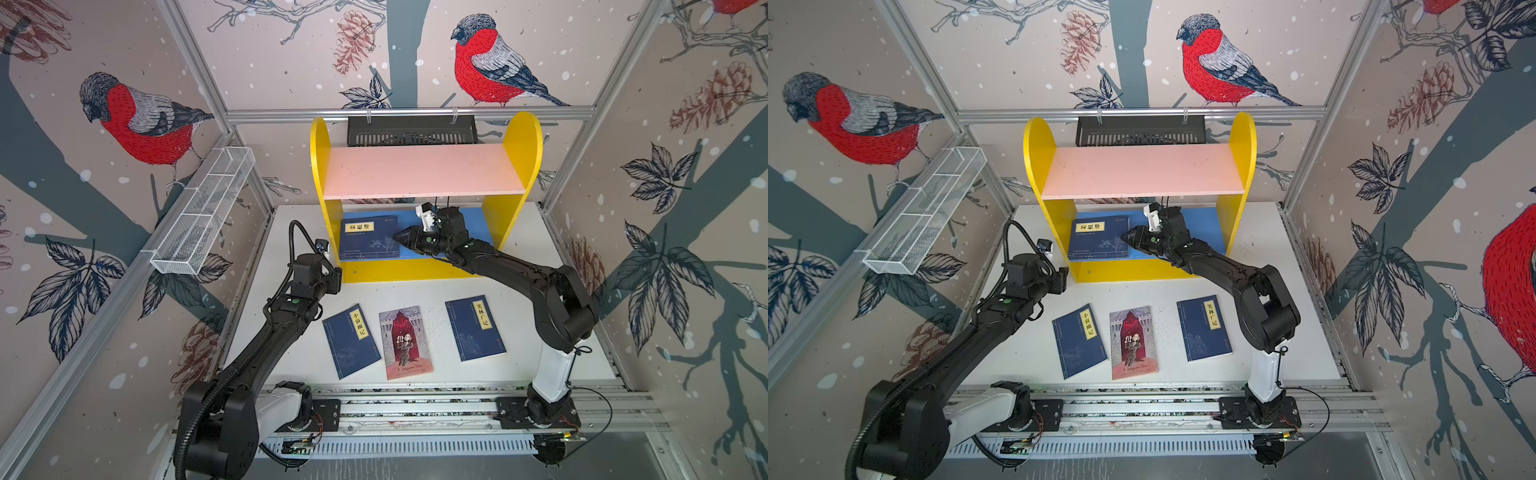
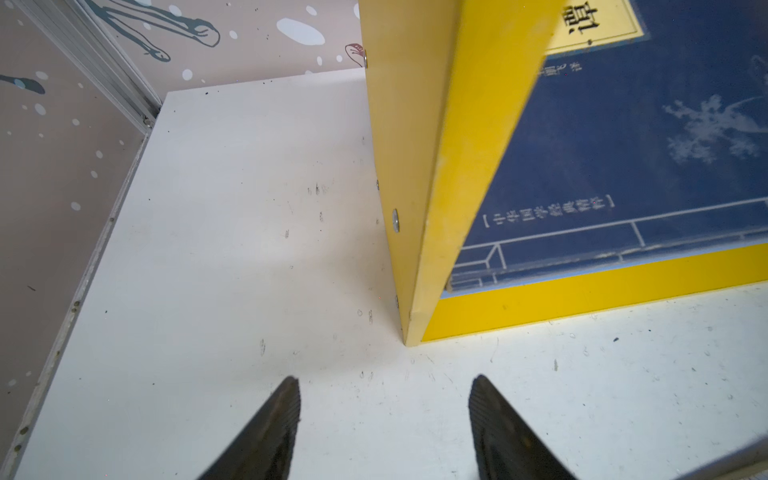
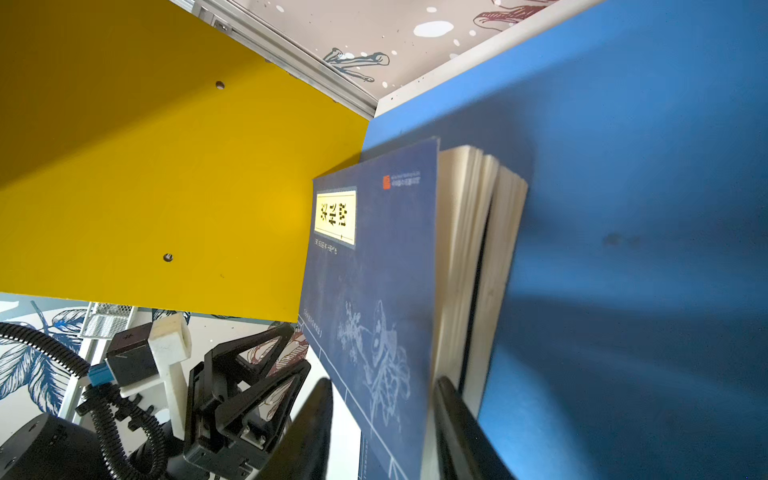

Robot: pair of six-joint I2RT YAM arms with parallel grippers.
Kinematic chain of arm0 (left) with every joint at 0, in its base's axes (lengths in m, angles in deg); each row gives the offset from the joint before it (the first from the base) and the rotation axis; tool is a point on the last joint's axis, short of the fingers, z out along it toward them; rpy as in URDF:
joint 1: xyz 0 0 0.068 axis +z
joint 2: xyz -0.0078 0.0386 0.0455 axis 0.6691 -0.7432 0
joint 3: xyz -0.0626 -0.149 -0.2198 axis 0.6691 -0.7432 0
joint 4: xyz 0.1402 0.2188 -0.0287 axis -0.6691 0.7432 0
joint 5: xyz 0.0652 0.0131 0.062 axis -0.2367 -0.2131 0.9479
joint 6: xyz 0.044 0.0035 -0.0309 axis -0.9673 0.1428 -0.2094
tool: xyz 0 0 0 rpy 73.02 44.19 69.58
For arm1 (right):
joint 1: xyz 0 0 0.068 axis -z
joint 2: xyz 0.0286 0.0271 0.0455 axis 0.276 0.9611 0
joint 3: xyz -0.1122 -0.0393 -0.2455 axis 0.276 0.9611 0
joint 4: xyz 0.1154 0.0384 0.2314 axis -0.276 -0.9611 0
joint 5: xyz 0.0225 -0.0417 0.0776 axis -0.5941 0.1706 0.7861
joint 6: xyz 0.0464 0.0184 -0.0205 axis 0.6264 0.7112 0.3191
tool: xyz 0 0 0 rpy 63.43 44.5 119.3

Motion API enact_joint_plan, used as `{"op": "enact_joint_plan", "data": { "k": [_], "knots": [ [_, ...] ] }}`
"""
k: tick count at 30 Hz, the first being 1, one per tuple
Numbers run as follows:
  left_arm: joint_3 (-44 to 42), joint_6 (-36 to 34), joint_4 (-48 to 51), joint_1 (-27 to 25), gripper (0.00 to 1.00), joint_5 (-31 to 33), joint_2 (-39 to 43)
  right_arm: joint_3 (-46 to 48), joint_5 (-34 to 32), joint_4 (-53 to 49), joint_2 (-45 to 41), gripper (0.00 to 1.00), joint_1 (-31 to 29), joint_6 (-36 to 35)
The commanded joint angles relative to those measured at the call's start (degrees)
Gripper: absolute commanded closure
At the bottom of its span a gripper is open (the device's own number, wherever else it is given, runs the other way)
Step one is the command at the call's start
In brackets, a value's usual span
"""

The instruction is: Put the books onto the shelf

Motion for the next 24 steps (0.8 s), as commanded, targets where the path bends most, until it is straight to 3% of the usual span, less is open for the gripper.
{"op": "enact_joint_plan", "data": {
  "k": [1,15,24],
  "knots": [
    [1.4,1.4,3.2,0.1,0.35,-1.2,0.4,0.1,-0.5,-0.7,-0.6,0.58,-0.1,-1.1],
    [6.1,4.5,11.2,0.3,0.35,-5.2,0.6,1.6,-3.6,-1.8,-3.2,0.53,0.0,-2.2],
    [7.8,7.6,14.7,1.4,0.35,-10.1,-0.1,10.6,-7.4,-3.7,-12.3,0.54,-0.9,-4.7]
  ]
}}
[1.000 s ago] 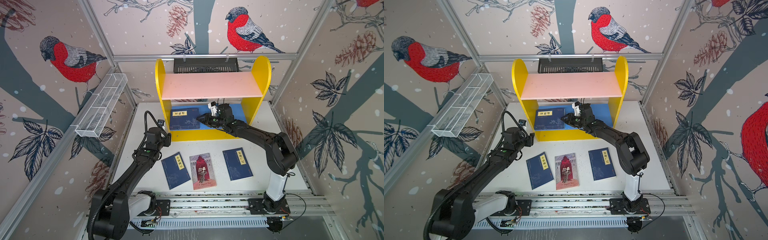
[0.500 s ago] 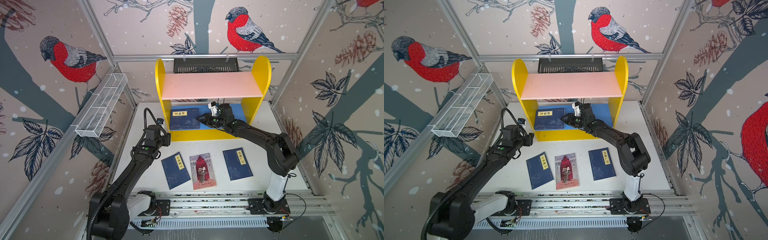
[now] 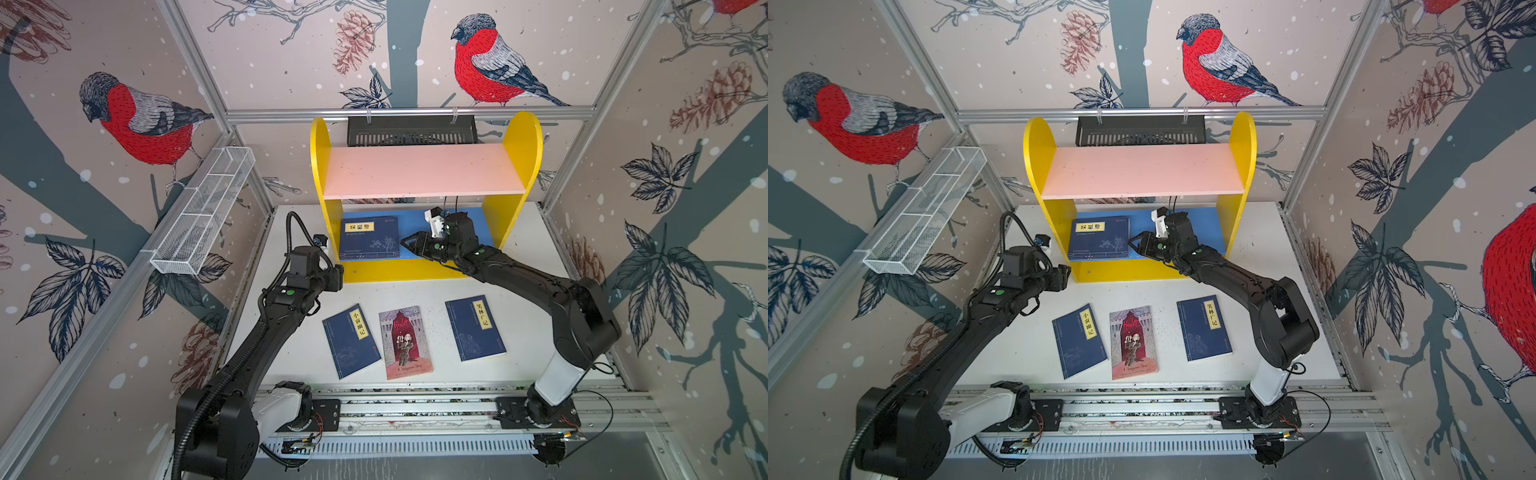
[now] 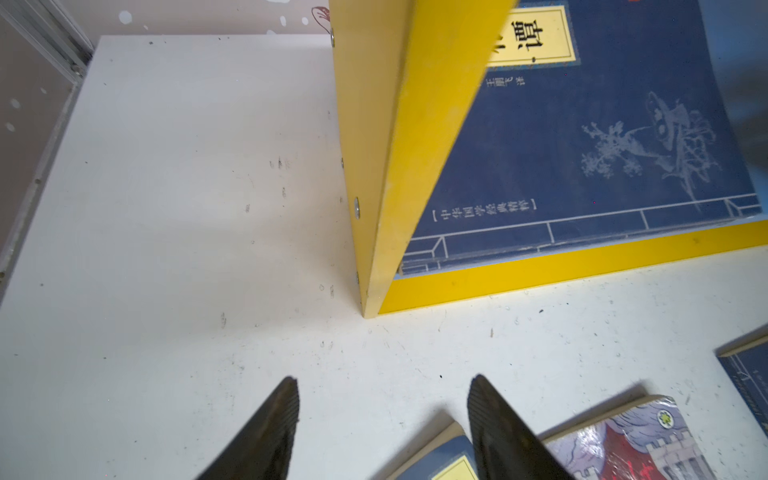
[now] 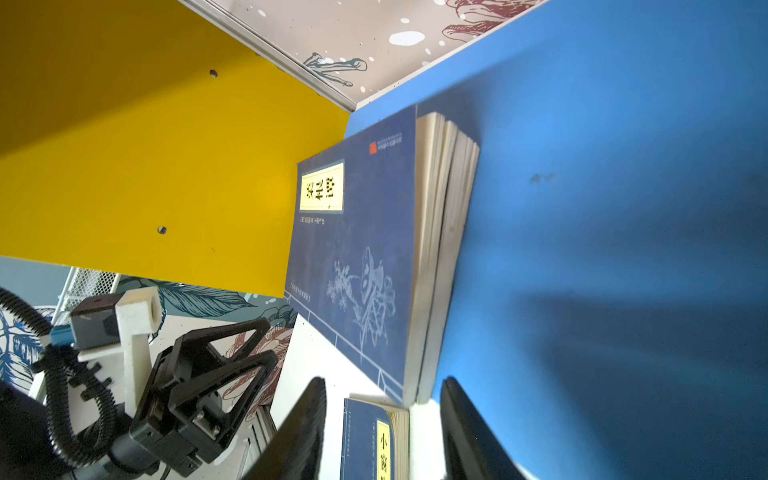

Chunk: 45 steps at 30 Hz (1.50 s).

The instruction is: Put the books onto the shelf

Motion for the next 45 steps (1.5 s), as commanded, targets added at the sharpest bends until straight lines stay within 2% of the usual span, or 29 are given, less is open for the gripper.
{"op": "enact_joint_plan", "data": {
  "k": [1,10,19,27,29,31,35,36,40,42,45],
  "knots": [
    [0.6,2.8,2.7,0.9,0.35,-3.6,-0.2,3.2,-2.8,-1.0,-3.9,0.54,-0.7,-2.4],
    [3.1,6.5,6.7,2.8,0.36,-8.1,-1.7,14.4,-9.1,-7.4,-17.4,0.54,-5.0,-4.6],
    [-0.2,10.7,6.1,9.5,0.37,-17.2,-2.2,27.5,-13.5,-8.5,-31.0,0.52,-8.7,0.1],
    [-2.8,15.4,3.6,16.3,0.38,-23.5,-4.5,31.4,-11.6,-7.1,-32.3,0.47,-13.7,0.4],
    [-3.5,15.9,3.0,17.9,0.38,-24.9,-5.1,31.6,-14.5,-9.2,-31.9,0.47,-15.1,0.4],
    [-4.3,15.8,2.4,18.3,0.38,-25.2,-5.1,31.9,-19.9,-13.8,-32.6,0.46,-14.7,2.3],
    [-6.0,15.2,0.0,18.3,0.38,-29.5,-4.8,32.3,-19.0,-14.3,-33.9,0.43,-12.9,2.5],
    [-6.5,15.1,-0.7,18.3,0.38,-31.1,-4.9,31.6,-21.4,-16.6,-33.8,0.40,-12.6,3.1],
    [-8.0,15.5,-2.5,17.9,0.38,-36.1,-5.3,31.6,-28.6,-25.8,-34.4,0.36,-7.2,6.2],
    [-8.6,15.5,-3.0,17.5,0.37,-37.4,-4.8,33.3,-30.9,-26.5,-36.3,0.34,-4.8,7.4],
    [-9.1,15.3,-3.1,16.2,0.37,-39.8,-4.4,37.2,-31.0,-24.9,-40.0,0.32,-0.2,8.5]
  ]
}}
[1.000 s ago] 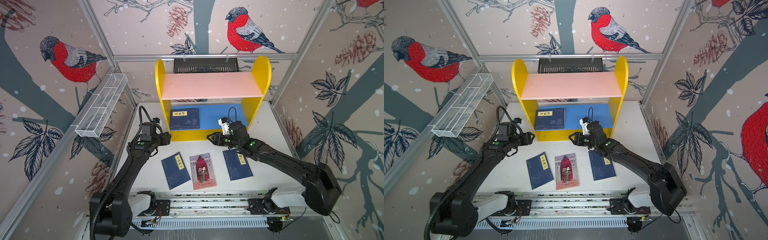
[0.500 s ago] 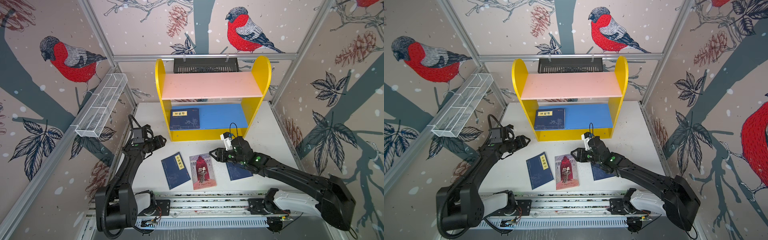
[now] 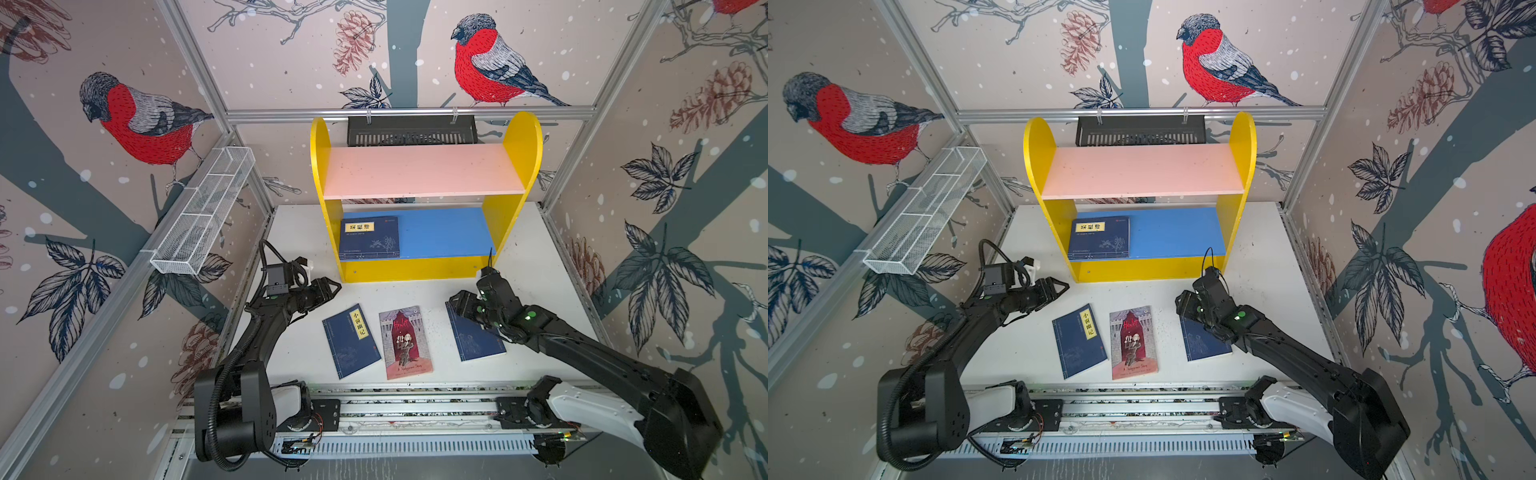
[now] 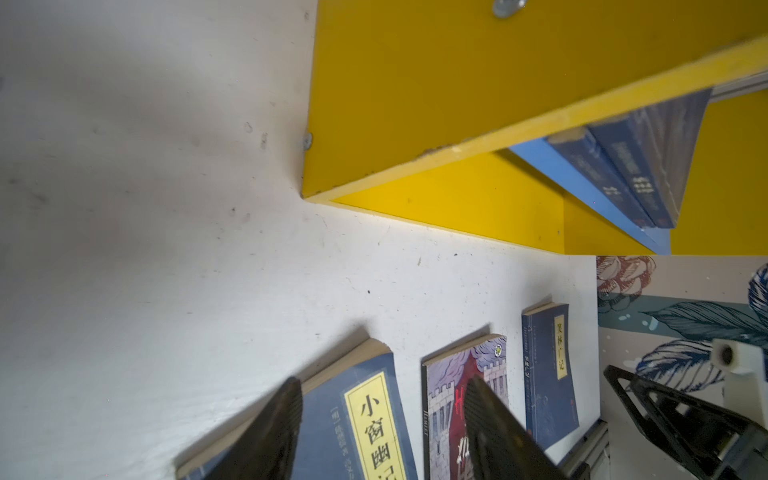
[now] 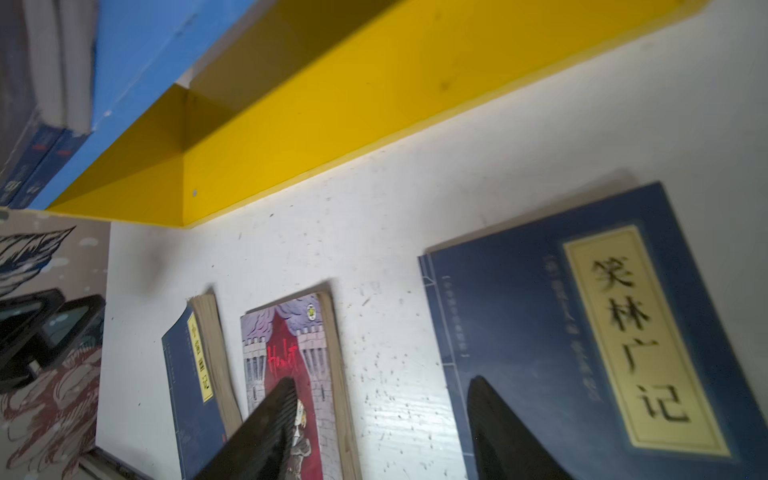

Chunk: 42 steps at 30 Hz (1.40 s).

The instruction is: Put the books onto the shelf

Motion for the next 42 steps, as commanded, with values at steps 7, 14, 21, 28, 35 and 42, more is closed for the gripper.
{"op": "enact_joint_plan", "data": {
  "k": [7,14,21,28,35,42],
  "knots": [
    [-0.4,-0.8,-2.9,-6.8,0.36,-8.0,1.0,8.7,-8.1,-3.8,-10.3,0.27,9.0,5.7],
    [-1.5,-0.8,-4.5,-12.3,0.35,-11.2,2.1,12.1,-7.9,-5.9,-14.6,0.22,15.0,5.1],
    [-0.8,-2.7,-4.5,-22.0,0.34,-10.8,3.2,14.8,1.8,-2.2,-11.8,0.21,22.4,0.9],
    [1.8,-3.3,-2.8,-29.2,0.34,-9.3,0.6,15.0,6.5,-3.0,-11.9,0.23,22.7,0.5],
    [8.7,0.6,-4.1,-35.8,0.37,-4.4,-7.1,15.5,11.2,-5.2,-11.6,0.25,22.6,0.1],
    [9.4,7.8,-11.6,-41.1,0.41,-0.1,-11.0,14.8,14.0,-5.9,-11.1,0.28,20.1,0.3]
  ]
}}
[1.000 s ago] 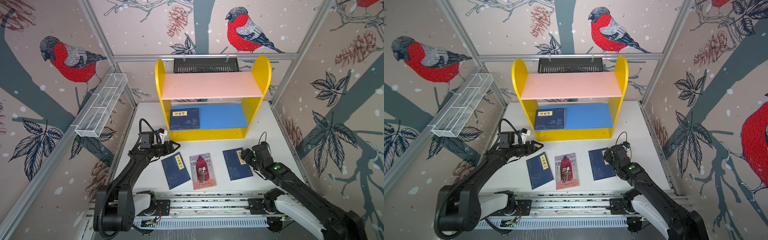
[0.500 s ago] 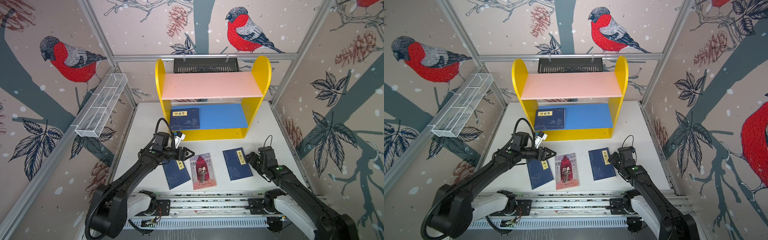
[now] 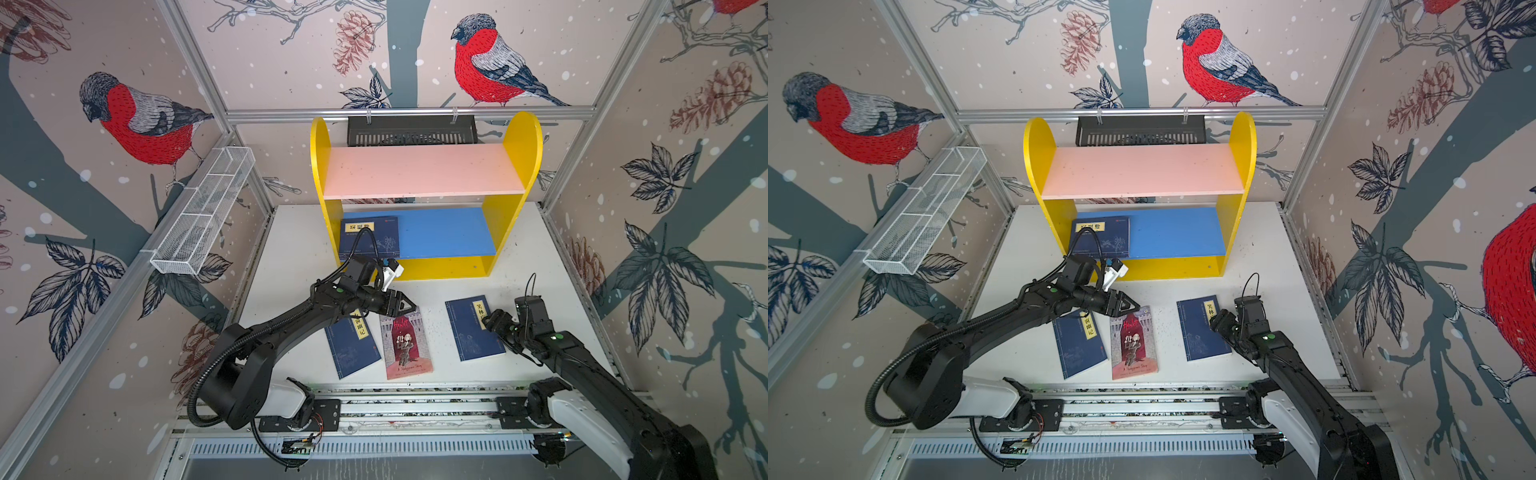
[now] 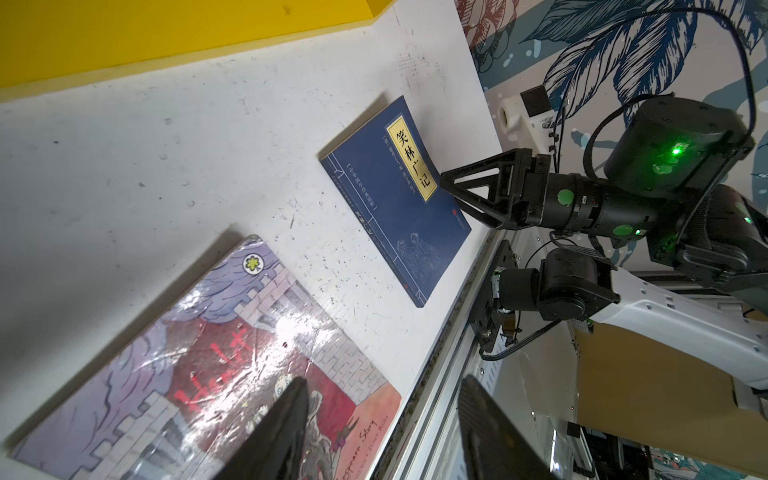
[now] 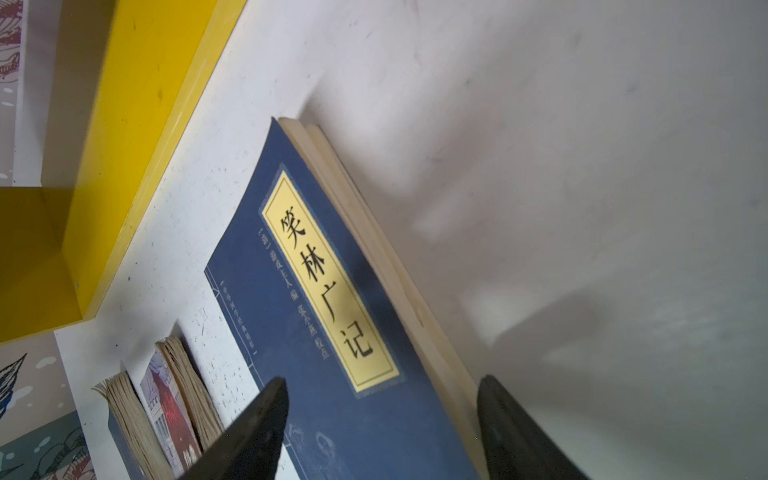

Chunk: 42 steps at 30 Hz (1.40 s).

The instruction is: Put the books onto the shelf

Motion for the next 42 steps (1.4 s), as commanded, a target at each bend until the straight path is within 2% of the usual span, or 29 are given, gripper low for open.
{"op": "enact_joint_plan", "data": {
  "k": [1,4,10,14,17,22,34,42],
  "knots": [
    [-1.8,6.4,-6.9,-1.2,0.41,3.6,-0.4,-1.0,1.8,-1.1,0.2,0.28,-2.0,-0.5],
    [-3.1,8.3,-9.4,-2.3,0.41,3.7,-1.6,-1.8,2.3,-0.7,1.0,0.29,-4.4,-0.1],
    [-0.7,6.2,-10.1,-5.5,0.41,4.3,-5.9,-2.3,4.3,3.7,3.7,0.30,-9.6,1.2],
    [0.0,6.5,-10.9,-8.4,0.41,4.3,-9.3,-3.2,0.7,0.2,3.8,0.31,-10.7,0.6],
    [1.9,3.4,-11.3,-10.1,0.41,4.6,-11.9,-3.1,-1.6,-1.5,1.6,0.31,-10.2,0.1],
    [5.0,3.7,-10.7,-11.0,0.42,4.2,-17.8,0.0,2.3,2.7,-0.7,0.32,-7.6,-0.4],
    [6.4,0.5,-10.6,-12.0,0.42,2.7,-23.2,0.5,9.7,4.5,3.6,0.35,-3.2,-6.0],
    [7.6,0.0,-11.0,-12.4,0.42,0.7,-25.6,1.5,11.8,6.5,4.9,0.37,-1.9,-6.9]
  ]
}}
